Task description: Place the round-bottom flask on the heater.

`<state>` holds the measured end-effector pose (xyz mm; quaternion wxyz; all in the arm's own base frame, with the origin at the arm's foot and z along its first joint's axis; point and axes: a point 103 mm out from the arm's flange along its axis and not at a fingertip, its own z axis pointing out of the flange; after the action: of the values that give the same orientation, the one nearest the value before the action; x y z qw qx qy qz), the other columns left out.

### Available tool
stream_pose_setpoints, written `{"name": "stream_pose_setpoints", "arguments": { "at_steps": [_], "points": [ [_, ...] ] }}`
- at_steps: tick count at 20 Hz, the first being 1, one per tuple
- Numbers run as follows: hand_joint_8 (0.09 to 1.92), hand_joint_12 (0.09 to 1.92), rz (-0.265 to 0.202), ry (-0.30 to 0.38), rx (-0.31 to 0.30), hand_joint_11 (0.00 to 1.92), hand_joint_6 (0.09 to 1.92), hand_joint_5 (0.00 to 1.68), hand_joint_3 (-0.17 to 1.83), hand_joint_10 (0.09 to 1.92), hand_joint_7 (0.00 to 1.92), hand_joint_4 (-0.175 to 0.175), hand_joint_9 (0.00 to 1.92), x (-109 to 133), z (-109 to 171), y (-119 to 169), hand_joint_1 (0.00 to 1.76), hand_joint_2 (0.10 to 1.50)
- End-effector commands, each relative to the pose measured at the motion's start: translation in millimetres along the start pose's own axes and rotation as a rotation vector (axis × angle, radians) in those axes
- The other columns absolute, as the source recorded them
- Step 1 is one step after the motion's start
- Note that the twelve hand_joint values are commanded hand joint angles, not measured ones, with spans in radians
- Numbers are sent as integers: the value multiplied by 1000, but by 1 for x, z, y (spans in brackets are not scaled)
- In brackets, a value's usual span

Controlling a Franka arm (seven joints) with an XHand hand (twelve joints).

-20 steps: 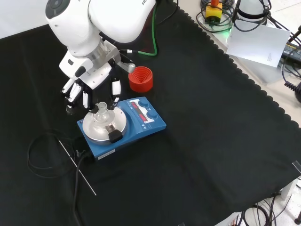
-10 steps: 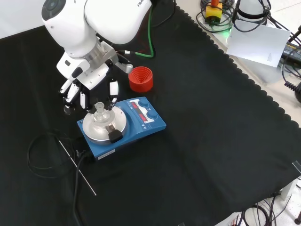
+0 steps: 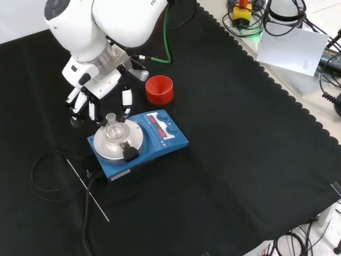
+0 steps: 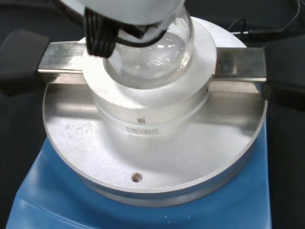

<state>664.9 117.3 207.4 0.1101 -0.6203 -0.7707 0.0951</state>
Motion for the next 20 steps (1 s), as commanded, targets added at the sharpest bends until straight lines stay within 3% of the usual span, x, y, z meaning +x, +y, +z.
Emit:
{"name": "stream_pose_setpoints", "arguments": {
  "at_steps": [1,4,11,20],
  "points": [
    [646,1404,-5,7,15,138,830,895,514,667,155,-28,428,-2,-2,-2,1000,718],
    [642,1414,-11,7,14,99,802,771,604,676,126,-54,395,-1,-3,-4,974,631],
    [636,1419,-14,4,-17,63,755,617,619,679,95,-50,368,1,-11,-18,959,592],
    [637,1425,24,-6,-92,48,729,575,621,684,89,-52,357,-1,-41,-73,939,591]
  ]
}}
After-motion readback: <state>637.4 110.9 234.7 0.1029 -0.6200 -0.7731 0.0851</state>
